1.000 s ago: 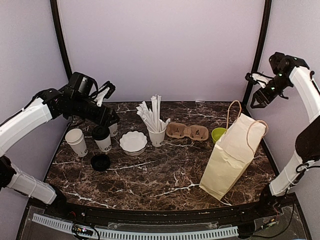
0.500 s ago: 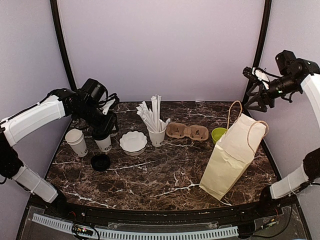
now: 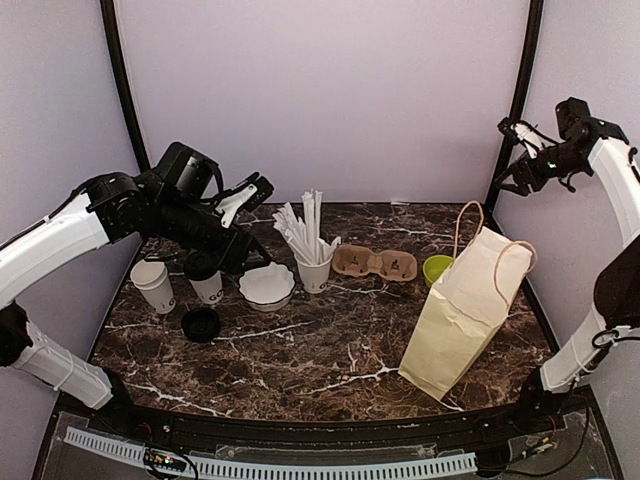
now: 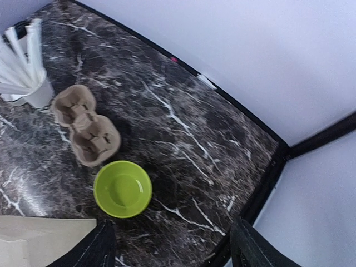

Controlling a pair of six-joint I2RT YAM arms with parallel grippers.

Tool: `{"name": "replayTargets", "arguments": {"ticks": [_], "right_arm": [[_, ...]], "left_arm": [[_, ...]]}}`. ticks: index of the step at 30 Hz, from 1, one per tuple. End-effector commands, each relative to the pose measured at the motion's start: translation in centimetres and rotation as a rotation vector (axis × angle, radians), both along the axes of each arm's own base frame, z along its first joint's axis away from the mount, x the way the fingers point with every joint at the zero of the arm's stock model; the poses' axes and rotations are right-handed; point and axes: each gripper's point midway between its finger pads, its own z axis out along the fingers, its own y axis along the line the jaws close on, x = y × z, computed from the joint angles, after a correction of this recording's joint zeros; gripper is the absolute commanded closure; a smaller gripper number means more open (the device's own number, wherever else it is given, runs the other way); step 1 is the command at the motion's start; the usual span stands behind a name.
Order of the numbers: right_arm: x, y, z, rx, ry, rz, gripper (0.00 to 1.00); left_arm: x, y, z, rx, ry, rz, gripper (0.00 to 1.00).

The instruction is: Pack the takeout coffee

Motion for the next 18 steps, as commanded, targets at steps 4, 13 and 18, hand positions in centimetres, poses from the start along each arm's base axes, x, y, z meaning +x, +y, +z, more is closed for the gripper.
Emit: {"name": "replayTargets", "arguments": {"ticks": [4,13,18], "right_arm": [[0.2,-8.4,-10.2,-0.136,0.205,-0.171,0.34],[-8.8,-6.9,-22.9,-0.236,0.469,-0.028,0.38],[-11.1,-6.2,-24.9,-0.229,0.507,0.003,0.38]], "left_arm": [[-1.6,-1.2,3.1,-0.062,-0.104,-0.08,0.45],[-1.3,-1.2,2.8,-0.063,-0.145,-0.093,0.44],[-1.0,-1.5,2.1,-0.043,-0.143,-0.103,0.43]]}}
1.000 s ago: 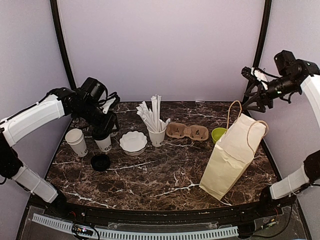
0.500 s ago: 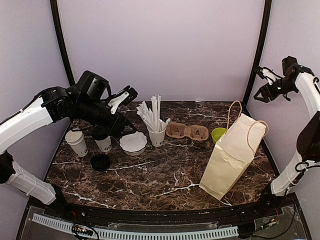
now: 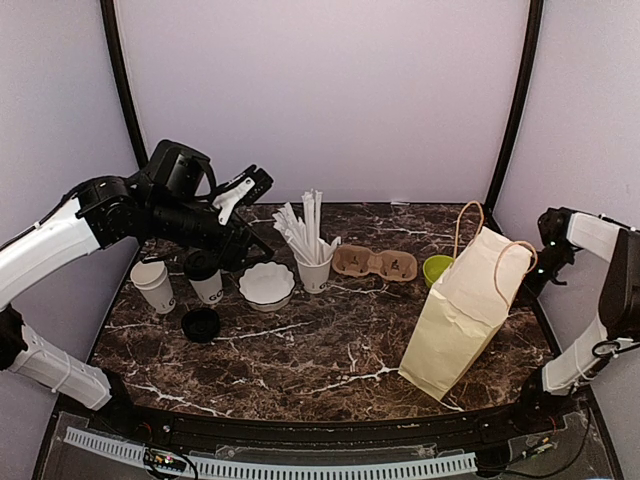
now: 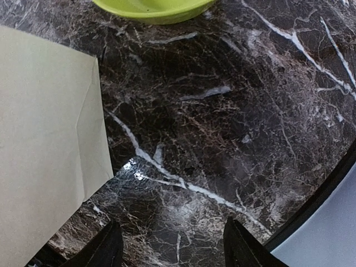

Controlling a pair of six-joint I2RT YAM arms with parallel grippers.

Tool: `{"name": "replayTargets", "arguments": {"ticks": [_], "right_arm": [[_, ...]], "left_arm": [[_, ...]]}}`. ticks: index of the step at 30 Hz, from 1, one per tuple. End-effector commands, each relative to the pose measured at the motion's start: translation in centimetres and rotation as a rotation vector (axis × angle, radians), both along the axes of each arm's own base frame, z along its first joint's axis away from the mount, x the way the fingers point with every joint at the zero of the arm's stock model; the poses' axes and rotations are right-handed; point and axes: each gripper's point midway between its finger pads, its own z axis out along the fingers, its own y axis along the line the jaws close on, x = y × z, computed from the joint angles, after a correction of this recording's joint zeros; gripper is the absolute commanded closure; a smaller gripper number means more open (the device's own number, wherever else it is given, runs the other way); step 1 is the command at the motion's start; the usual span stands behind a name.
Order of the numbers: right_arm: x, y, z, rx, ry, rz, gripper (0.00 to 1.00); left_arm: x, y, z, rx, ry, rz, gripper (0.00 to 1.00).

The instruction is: Pack the takeout coffee

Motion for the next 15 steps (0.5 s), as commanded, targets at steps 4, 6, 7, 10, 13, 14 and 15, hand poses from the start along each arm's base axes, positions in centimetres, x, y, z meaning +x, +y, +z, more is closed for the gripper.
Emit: {"name": "replayTargets", "arguments": {"ticks": [4,6,7,10,13,14,15], "right_arm": [[-0.9,1.1,-0.5,0.001,-0.03,0.075,0.38],[-1.3,1.8,-0.8,0.005,-0.023,0.097,0.38],[-1.6,2.2,-0.9,0.007,-0.019,0.107,0.38],[-2.8,3.7,-1.1,0.014,0.002,0.159,0.38],[-4.6,6.3,-0.9,0.045,0.023,0.251,0.38],[-5.2,7.2,-0.6,0.058,0.027,0.278,0.37],[-5.7,8.3,-0.4,0.071,0.029,0.308,0.37]], "left_arm": [[0.2,-0.4,-0.6,0.014,-0.024,-0.022,0.43],[0.3,-0.4,-0.6,0.014,-0.025,-0.017,0.43],[0.2,-0.3,-0.7,0.016,-0.023,-0.015,0.43],[0.2,-0.2,-0.6,0.014,-0.027,-0.01,0.42],[0.3,0.0,-0.5,0.017,-0.032,-0.004,0.42],[0.3,0.0,-0.5,0.016,-0.033,-0.002,0.42],[0.3,0.1,-0.4,0.017,-0.036,0.0,0.42]]}}
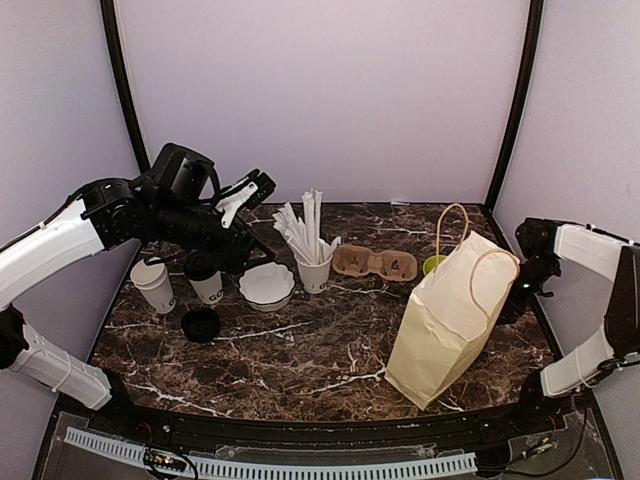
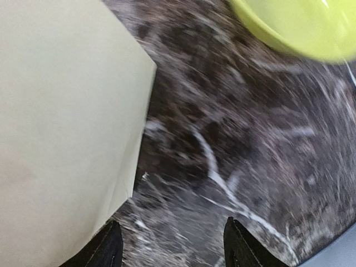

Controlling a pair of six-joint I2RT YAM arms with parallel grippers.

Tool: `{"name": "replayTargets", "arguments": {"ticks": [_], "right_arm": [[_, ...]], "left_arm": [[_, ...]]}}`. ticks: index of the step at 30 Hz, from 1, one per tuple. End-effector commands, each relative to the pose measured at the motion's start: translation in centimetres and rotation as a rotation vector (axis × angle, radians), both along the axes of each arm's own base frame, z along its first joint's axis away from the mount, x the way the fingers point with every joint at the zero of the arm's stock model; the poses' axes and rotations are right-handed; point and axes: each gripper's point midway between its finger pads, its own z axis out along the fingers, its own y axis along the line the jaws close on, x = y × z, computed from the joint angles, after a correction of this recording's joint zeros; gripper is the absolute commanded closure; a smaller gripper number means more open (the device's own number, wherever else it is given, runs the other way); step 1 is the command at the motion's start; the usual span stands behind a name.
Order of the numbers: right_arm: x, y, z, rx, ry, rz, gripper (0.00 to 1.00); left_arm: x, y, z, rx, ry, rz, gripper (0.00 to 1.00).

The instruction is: Pack the takeout coffee

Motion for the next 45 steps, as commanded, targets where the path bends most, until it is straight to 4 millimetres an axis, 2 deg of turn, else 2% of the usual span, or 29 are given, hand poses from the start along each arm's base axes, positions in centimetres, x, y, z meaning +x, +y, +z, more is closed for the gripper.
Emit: {"name": "replayTargets", "arguments": {"ticks": [1,9,13,16,19,25,27,31,38,42,44,45], "right_arm": [[-2.8,4.4,1.2,0.074,0.023,0.137,0.37],[-4.8,12.0,3.2,0.18,0.059,0.32,0.36],[-6.1,16.4,3.6,0.232,0.1,0.425,0.36],[-5.7,17.9,4.4,0.273,0.13,0.433,0.36],[-4.3,17.5,4.9,0.267,0.111,0.41,0.36],[-1.2,15.7,6.4,0.289,0.068,0.338,0.34],[-0.6,15.3,6.7,0.289,0.051,0.325,0.33],[0.1,14.8,7.0,0.283,0.022,0.31,0.33],[1.3,13.7,7.7,0.288,-0.018,0.269,0.31],[3.8,13.0,8.3,0.27,-0.086,0.183,0.31],[5.5,13.0,9.0,0.271,-0.135,0.138,0.31],[6.1,13.1,9.2,0.271,-0.15,0.123,0.31]], "left_arm": [[-0.1,0.1,0.7,-0.011,-0.031,0.0,0.42],[-0.7,0.6,2.8,-0.052,-0.044,0.004,0.42],[-2.8,-0.5,4.6,-0.142,-0.005,-0.088,0.41],[-5.2,-2.0,6.1,-0.21,0.022,-0.19,0.37],[-8.6,-3.7,6.9,-0.246,0.071,-0.312,0.33],[-12.2,-6.3,7.5,-0.246,0.134,-0.396,0.28],[-12.4,-7.2,6.9,-0.221,0.149,-0.384,0.27],[-11.2,-9.0,4.9,-0.149,0.195,-0.311,0.27],[-11.0,-11.8,3.2,-0.12,0.243,-0.317,0.3],[-10.0,-12.5,2.2,-0.074,0.236,-0.283,0.4],[-9.8,-12.6,2.0,-0.057,0.232,-0.285,0.54],[-9.8,-12.6,2.0,-0.051,0.235,-0.289,0.58]]}}
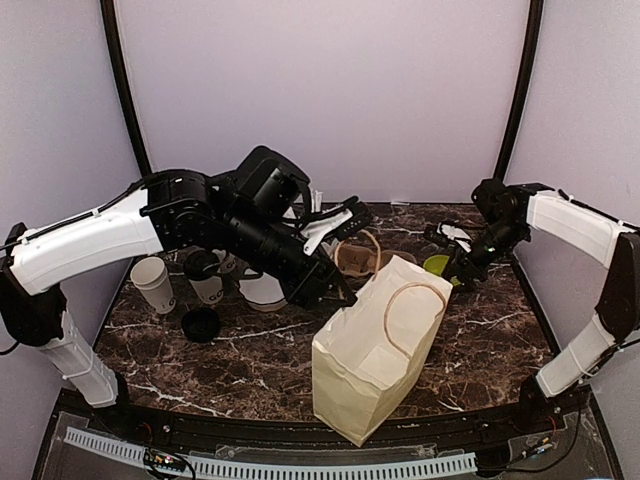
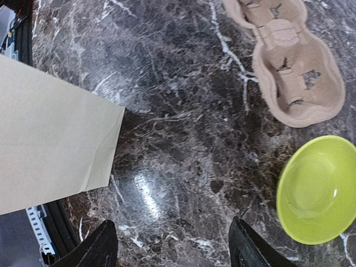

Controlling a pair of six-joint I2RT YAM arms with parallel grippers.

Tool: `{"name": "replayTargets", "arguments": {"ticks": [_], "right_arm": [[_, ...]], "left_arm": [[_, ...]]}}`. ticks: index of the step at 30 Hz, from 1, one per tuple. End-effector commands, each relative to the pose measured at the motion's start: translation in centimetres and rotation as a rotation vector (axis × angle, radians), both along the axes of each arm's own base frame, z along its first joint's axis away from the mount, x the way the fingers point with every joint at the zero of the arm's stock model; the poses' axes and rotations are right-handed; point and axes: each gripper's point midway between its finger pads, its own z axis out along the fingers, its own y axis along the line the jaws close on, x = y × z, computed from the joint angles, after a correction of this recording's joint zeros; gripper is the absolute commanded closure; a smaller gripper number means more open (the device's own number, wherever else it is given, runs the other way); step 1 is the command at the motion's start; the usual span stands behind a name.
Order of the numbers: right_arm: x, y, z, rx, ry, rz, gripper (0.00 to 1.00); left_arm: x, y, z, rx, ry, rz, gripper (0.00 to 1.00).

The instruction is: Pack the takeout coffee

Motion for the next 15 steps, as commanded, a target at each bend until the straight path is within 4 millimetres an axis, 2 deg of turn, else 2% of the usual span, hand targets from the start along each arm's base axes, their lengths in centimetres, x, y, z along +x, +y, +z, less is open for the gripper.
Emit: {"name": "replayTargets", "arguments": {"ticks": [1,5,7,11,15], "right_arm": [[4.0,0.3,2.5,0.03,-0.12,-0.103,0.31],[6.9,0.9,3.5,0.059,-0.175,-0.158,0.31],[8.4,1.1,3.7,0.071,-0.195,-0.191,0.31],[11.4,1.6,3.7,0.082,-0.225,-0.248,0.31],[13.6,2.5,2.8,0.054,-0.245,-0.261,0.32]], "left_arm": [[0.1,0.2,1.4,0.003,-0.035,-0.002,0.66],[0.4,0.7,1.6,0.03,-0.054,0.008,0.89],[0.8,1.6,1.3,0.07,-0.071,0.029,0.95],[1.6,3.3,1.2,0.135,-0.115,0.079,1.0],[2.5,5.7,1.2,0.188,-0.138,0.124,1.0]]}}
